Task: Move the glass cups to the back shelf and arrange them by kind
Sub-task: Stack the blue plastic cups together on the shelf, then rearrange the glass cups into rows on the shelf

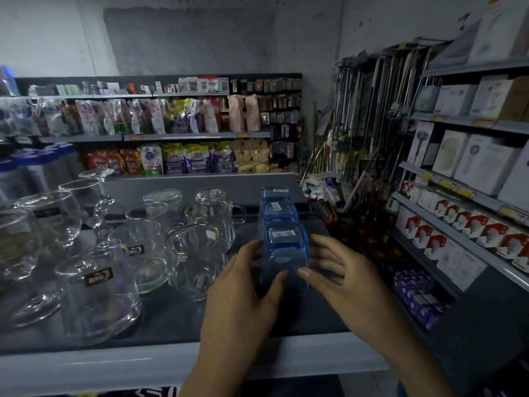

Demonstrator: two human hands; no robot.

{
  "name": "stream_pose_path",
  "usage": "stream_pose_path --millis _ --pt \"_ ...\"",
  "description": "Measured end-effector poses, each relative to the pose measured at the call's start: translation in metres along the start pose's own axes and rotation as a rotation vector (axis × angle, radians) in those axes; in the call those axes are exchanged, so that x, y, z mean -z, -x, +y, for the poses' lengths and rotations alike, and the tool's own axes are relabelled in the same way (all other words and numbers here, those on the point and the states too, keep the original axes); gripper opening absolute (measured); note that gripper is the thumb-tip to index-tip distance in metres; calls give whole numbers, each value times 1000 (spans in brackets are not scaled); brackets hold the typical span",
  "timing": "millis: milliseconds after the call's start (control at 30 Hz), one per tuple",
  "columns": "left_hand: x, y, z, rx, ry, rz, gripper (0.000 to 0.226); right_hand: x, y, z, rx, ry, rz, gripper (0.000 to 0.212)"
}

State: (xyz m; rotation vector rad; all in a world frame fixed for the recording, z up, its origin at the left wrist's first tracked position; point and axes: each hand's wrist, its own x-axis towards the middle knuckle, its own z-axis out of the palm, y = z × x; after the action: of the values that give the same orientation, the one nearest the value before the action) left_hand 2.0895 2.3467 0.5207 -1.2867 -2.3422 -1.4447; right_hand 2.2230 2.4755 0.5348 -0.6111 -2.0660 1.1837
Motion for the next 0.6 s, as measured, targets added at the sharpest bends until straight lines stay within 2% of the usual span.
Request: stream_pose_path --millis 367,500,600 --pt "3 1 1 -4 23 -3 61 0 1 -3 9 -12 21 52" --pt "11 9 9 -11 108 22 57 -3 8 -13 152 -62 243 41" --pt "32 28 16 -107 84 93 48 -9 14 -27 288 53 296 43"
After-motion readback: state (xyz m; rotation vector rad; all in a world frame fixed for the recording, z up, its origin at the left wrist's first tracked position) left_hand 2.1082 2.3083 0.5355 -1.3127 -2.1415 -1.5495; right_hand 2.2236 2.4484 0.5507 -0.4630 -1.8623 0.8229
